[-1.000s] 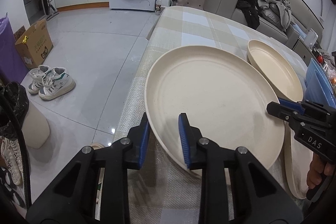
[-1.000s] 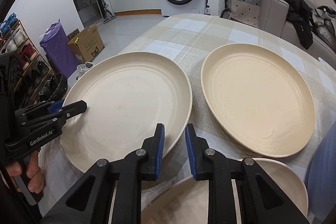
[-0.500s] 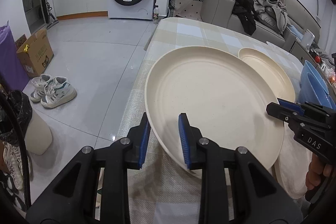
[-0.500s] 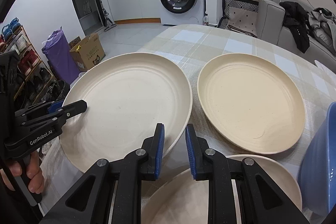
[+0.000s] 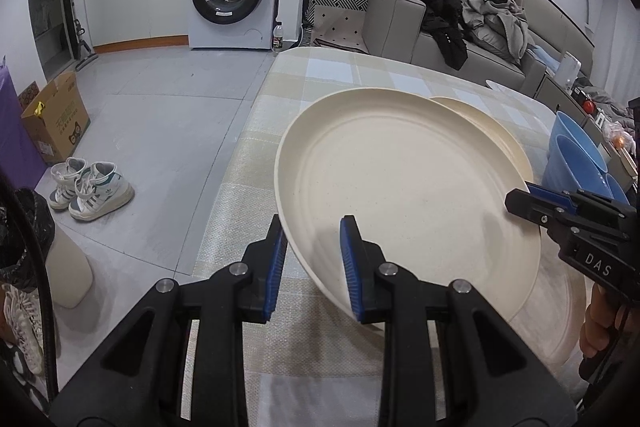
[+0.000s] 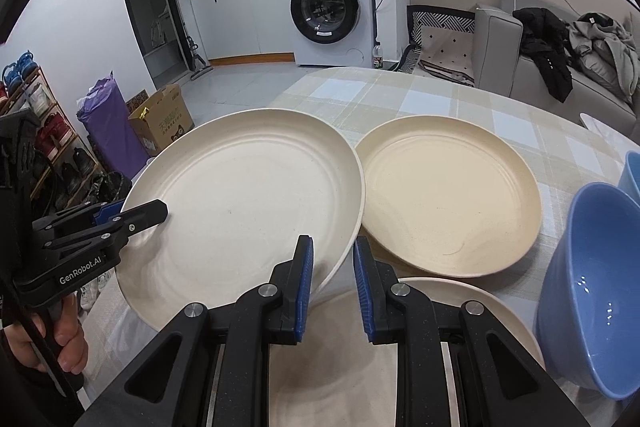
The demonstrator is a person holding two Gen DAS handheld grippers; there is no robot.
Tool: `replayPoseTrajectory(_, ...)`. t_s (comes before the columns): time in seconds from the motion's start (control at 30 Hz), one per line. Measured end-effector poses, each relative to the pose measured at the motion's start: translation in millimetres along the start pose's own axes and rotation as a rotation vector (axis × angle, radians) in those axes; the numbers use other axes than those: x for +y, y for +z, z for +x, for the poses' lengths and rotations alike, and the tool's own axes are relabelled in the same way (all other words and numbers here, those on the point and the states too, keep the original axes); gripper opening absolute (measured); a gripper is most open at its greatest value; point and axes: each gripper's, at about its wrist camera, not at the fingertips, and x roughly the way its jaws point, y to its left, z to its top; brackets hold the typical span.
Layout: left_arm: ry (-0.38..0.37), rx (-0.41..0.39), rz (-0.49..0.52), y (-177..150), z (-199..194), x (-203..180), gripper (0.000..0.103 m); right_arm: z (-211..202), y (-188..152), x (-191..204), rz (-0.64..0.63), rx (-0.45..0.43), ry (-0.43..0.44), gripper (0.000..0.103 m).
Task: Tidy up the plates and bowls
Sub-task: 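Slide the gripped cream plate across the table onto another cream plate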
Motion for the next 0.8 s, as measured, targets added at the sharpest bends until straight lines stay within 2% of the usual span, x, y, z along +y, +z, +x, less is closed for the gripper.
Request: replayPoseTrajectory(0.8, -0.069, -0.043, 0.091, -6.9, -49.2, -52.5, 0.024, -72.9, -21.4, -15.0, 0.067, -0.079, -0.062, 0.021)
